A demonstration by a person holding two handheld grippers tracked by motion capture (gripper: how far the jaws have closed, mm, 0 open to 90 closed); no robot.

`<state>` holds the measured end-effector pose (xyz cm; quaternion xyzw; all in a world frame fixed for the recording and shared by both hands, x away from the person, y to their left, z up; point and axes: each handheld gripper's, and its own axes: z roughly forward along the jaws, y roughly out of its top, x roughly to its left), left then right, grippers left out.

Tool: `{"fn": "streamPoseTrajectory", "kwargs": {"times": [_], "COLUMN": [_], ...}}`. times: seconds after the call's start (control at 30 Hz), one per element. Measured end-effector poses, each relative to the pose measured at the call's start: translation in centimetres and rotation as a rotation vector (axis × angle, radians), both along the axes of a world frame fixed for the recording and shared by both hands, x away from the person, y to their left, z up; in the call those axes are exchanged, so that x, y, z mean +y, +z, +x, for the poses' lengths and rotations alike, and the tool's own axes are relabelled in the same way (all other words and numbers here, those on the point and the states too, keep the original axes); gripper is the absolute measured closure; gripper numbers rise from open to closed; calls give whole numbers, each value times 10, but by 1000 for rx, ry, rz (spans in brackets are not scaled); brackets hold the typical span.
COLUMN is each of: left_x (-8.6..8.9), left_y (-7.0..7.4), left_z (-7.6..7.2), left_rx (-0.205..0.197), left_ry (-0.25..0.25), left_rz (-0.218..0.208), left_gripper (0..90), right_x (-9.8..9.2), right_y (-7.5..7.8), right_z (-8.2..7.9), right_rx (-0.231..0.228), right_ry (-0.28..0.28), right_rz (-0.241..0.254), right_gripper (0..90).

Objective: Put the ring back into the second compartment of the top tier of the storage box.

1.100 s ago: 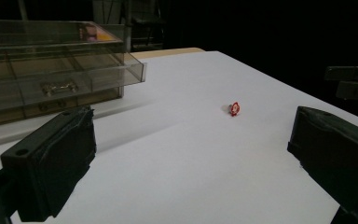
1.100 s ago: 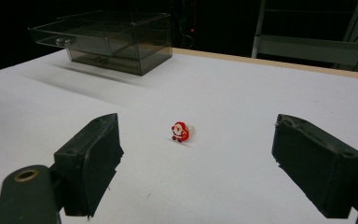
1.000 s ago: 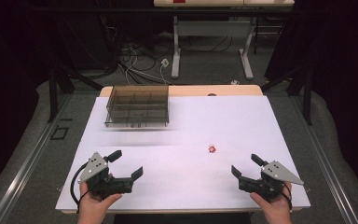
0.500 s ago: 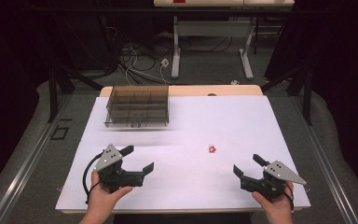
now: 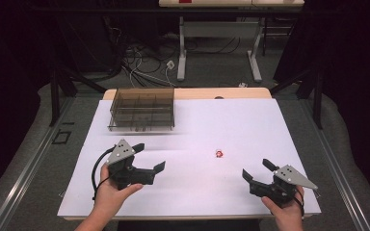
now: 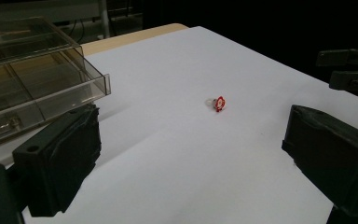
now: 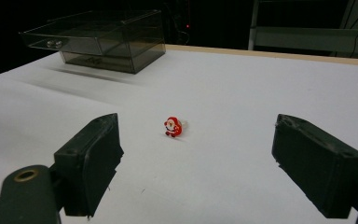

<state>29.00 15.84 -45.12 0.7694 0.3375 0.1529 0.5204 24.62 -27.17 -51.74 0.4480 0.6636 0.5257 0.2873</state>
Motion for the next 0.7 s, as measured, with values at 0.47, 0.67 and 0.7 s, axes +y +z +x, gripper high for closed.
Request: {"fn": "streamPoseTrajectory", "kwargs": {"times": [0.47,0.67,0.7], "left_x": [-18,-28,-29], "left_y": [11,13,13], "left_z": [16,23,24], "left_rx": [9,26,23], "left_ry": [-25,-35,-40], "left_rz": [39,34,38], "left_gripper": [60,77,81], "right_x": [0,0,0], "right_y": [-1,-1,-1], "right_z": [1,1,1], "right_rx": [-11,0,4], "right_ry": [-2,5,4], "right_rz": [5,-1,-3], "right_gripper": [149,149,149]}}
